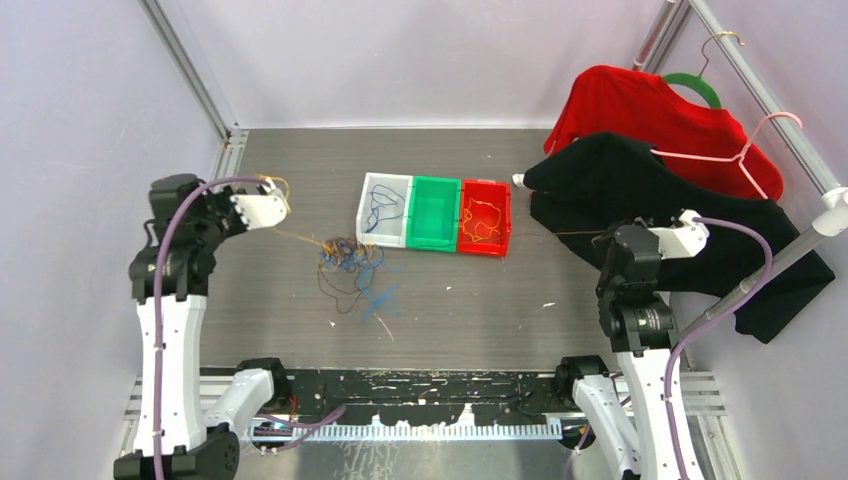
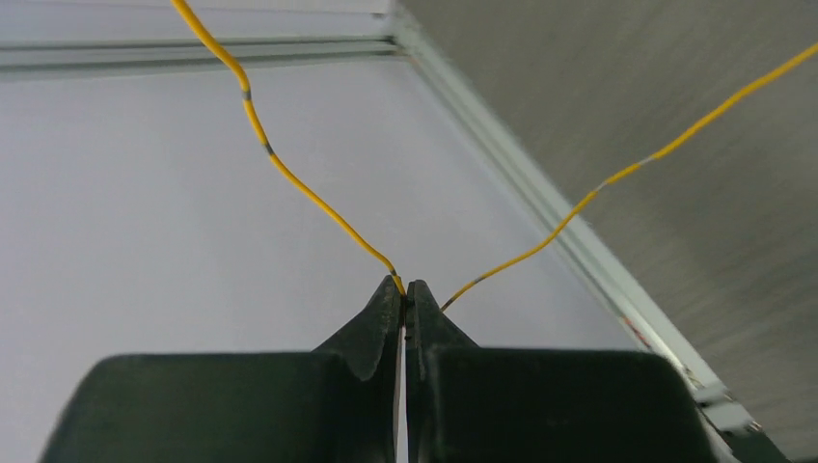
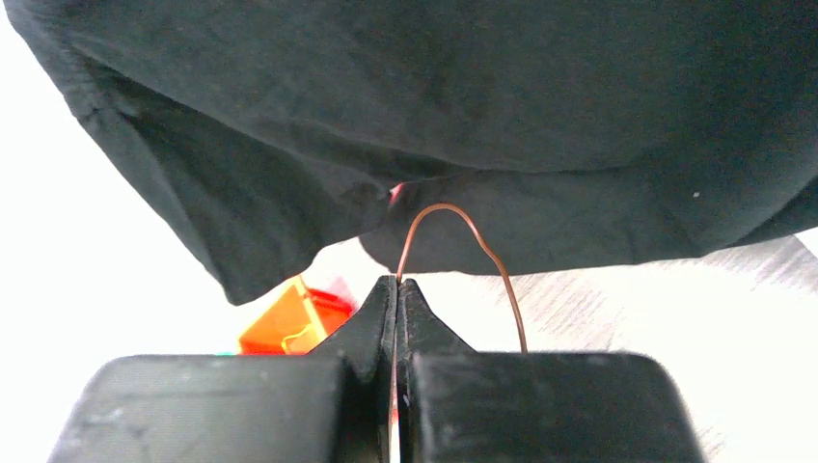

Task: Untangle the cables
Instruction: Untie the cable.

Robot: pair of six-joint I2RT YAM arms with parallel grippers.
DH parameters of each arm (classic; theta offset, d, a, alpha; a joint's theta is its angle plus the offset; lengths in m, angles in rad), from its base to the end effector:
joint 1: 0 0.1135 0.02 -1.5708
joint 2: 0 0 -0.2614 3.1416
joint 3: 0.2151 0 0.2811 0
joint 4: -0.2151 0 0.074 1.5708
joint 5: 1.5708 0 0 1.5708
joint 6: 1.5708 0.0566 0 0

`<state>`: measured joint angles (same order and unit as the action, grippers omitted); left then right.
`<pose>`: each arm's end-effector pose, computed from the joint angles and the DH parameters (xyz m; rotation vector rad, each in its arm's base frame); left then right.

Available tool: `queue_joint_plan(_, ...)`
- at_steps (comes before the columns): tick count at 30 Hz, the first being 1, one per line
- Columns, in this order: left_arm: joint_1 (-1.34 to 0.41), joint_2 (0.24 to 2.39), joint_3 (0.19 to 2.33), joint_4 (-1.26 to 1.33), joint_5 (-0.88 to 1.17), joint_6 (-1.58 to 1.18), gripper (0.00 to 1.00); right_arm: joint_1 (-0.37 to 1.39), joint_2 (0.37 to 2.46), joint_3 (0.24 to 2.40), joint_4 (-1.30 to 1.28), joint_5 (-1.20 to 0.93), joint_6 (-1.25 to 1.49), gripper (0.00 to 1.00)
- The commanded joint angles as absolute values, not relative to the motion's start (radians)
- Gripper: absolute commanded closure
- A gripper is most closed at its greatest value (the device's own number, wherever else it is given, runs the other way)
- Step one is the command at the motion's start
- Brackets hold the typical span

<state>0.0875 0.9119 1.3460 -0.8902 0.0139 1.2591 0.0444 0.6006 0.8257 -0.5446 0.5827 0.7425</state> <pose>0.2004 0.0168 0.4326 1.1852 1.7696 0.8162 0.1750 -0.0234 0.3429 0.9791 1.5533 0.0000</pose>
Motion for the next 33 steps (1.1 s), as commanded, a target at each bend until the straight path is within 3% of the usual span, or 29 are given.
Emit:
queue_joint_plan(1, 0.103, 0.907, 1.191, -0.917, 0.054, 1.362, 1.00, 0.038, 0.585, 0.878, -0.462, 0.476, 0.769, 0.99)
queue_joint_plan(8, 0.115, 0.897, 0.969, -1.006, 0.094, 1.474, 1.00, 0.038, 0.531, 0.781, -0.148, -0.033, 0.806, 0.99)
queue_joint_plan(9, 0.115, 0.898, 0.958, -1.032, 0.122, 1.477, 0.93, 0.038, 0.557, 0.780, -0.103, -0.107, 0.835, 0.99)
queue_joint_plan(11, 0.115, 0.899, 0.940, -1.057, 0.182, 1.447, 0.62, 0.039, 0.619, 0.779, -0.013, -0.233, 0.887, 0.99)
queue_joint_plan(12, 0.114, 0.898, 0.934, -1.071, 0.216, 1.425, 0.42, 0.040, 0.643, 0.777, 0.020, -0.278, 0.933, 0.99)
queue_joint_plan(13, 0.113, 0.901, 0.933, -1.086, 0.246, 1.412, 0.16, 0.040, 0.660, 0.778, 0.041, -0.307, 0.951, 0.99)
queue_joint_plan(15, 0.105, 0.923, 0.960, -1.158, 0.324, 1.379, 0.01, 0.041, 0.673, 0.776, 0.053, -0.332, 0.952, 0.99)
queue_joint_plan(22, 0.004, 1.096, 1.220, -1.266, 0.606, 1.083, 0.00, 0.052, 0.693, 0.770, -0.038, -0.336, 0.871, 0.99)
queue_joint_plan(29, -0.269, 1.148, 1.304, -1.244, 0.524, 0.982, 0.01, 0.087, 0.772, 0.770, -0.243, -0.273, 0.760, 0.99)
queue_joint_plan(33, -0.461, 1.195, 1.238, -1.139, 0.399, 0.969, 0.17, 0.170, 0.851, 0.789, -0.418, -0.123, 0.686, 0.99)
